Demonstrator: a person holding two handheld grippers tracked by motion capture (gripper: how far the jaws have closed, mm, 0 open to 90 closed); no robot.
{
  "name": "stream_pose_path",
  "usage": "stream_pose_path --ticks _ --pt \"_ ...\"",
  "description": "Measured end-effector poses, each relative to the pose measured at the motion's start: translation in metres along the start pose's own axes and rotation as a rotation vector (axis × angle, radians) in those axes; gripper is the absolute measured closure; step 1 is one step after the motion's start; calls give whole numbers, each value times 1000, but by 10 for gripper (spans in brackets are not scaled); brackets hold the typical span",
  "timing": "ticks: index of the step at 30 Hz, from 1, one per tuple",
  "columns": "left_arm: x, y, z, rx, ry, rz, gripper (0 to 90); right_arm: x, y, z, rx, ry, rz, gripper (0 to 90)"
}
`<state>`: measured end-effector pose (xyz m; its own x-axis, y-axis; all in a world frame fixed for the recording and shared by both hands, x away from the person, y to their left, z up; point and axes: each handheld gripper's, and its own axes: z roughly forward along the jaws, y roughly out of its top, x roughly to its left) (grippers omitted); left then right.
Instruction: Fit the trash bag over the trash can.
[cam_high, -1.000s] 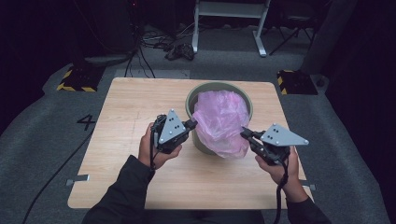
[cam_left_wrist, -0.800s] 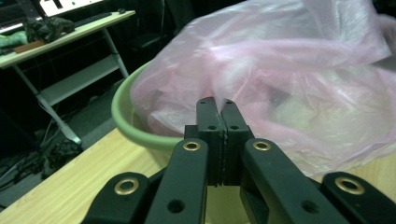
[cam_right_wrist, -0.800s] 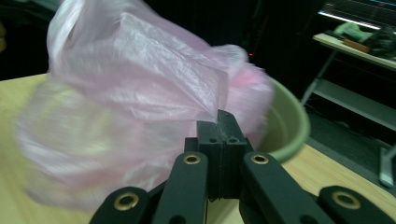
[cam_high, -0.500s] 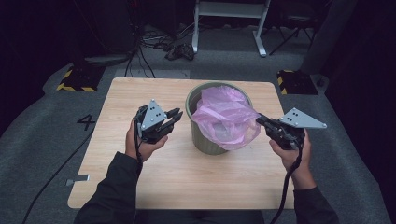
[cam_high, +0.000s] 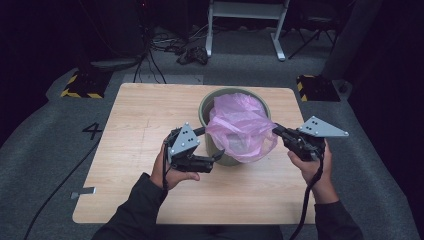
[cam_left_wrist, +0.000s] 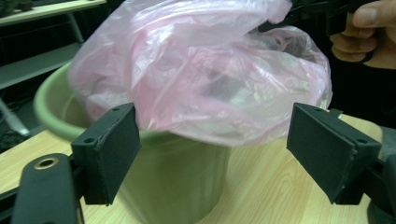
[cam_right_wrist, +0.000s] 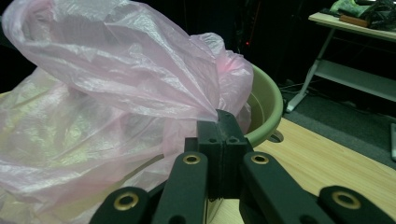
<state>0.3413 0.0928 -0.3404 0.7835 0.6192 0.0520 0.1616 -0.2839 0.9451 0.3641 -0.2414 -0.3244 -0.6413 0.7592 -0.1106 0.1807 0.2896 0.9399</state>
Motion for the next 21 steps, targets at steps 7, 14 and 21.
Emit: stream_pose_path --ticks 7,14,21 --pt "8 3 10 22 116 81 678 -5 -1 -3 -14 22 14 900" --pt "22 10 2 -9 154 109 899 -10 1 -10 -30 8 16 900" --pt "40 14 -20 -11 145 130 900 -16 2 -14 -22 -4 25 900"
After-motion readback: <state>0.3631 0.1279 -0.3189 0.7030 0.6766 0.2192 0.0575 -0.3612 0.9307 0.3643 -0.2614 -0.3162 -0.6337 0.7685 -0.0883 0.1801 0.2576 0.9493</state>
